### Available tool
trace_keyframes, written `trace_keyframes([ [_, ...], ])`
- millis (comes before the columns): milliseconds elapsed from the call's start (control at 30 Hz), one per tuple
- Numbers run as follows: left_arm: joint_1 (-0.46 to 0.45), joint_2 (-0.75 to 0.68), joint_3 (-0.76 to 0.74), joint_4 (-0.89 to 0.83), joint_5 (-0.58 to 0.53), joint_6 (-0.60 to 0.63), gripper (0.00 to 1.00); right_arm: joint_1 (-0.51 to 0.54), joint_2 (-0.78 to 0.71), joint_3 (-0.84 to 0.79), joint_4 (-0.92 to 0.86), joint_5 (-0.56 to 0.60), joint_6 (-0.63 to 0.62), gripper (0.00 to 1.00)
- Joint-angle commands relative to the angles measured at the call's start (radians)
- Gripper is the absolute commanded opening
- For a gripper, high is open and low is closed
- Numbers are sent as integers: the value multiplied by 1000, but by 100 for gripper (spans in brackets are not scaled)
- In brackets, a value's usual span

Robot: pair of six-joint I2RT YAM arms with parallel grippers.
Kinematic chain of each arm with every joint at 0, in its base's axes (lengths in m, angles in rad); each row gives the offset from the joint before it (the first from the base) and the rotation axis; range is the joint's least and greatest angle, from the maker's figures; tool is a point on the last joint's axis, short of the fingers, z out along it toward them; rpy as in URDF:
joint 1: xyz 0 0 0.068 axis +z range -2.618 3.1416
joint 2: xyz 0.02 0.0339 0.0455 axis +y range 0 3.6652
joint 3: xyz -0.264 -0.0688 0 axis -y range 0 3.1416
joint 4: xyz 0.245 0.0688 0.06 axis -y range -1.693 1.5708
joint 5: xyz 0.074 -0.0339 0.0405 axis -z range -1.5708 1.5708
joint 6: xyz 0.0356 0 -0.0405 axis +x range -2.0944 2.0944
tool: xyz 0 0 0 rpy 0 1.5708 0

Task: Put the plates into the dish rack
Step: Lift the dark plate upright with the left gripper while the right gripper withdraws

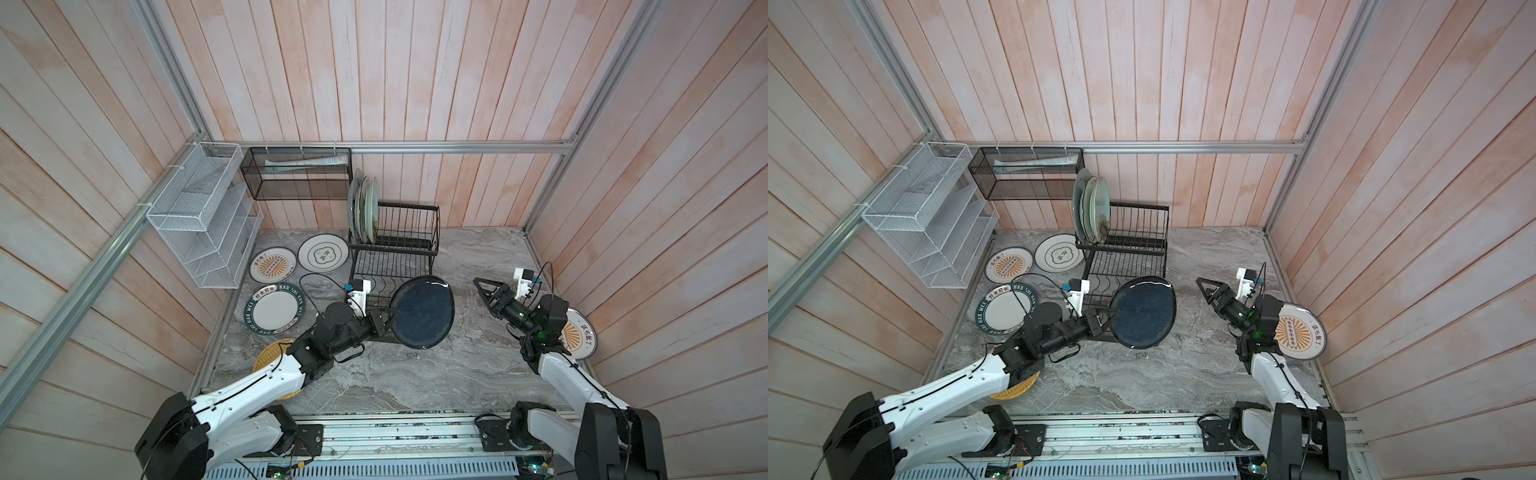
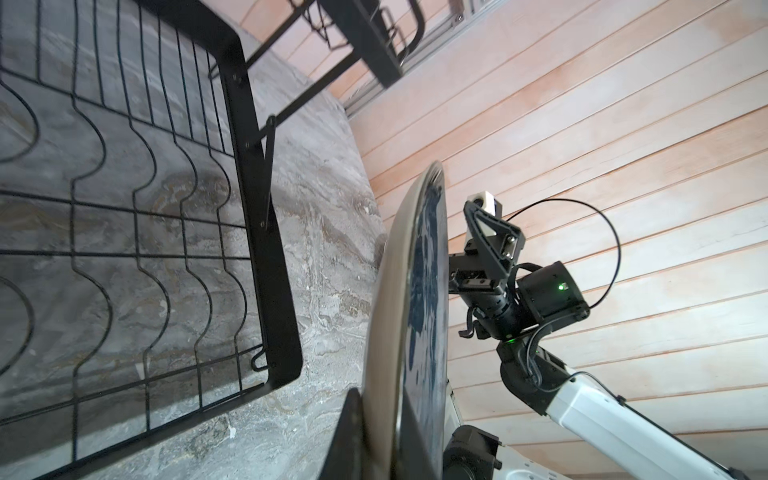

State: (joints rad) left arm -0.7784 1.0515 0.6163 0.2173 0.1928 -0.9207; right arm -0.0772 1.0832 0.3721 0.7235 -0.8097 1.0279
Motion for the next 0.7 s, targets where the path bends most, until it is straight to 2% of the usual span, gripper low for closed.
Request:
trace_keyframes([
  [0, -1, -105, 99, -105, -90, 95, 0, 44, -18, -39, 208, -57, 0, 98],
  [67, -1, -144, 157, -203, -136, 137, 0, 86, -51, -52, 257, -56, -7, 98],
  [233, 1, -145, 349, -408, -239, 252, 0, 234, -170, -22, 110, 9, -175, 98],
  [500, 1, 4, 726, -619, -419, 405, 0, 371, -409, -106, 12, 229, -348, 98],
  [667, 1, 143, 940, -659, -539, 503, 0, 417, -463, -135, -22, 291, -404, 98],
])
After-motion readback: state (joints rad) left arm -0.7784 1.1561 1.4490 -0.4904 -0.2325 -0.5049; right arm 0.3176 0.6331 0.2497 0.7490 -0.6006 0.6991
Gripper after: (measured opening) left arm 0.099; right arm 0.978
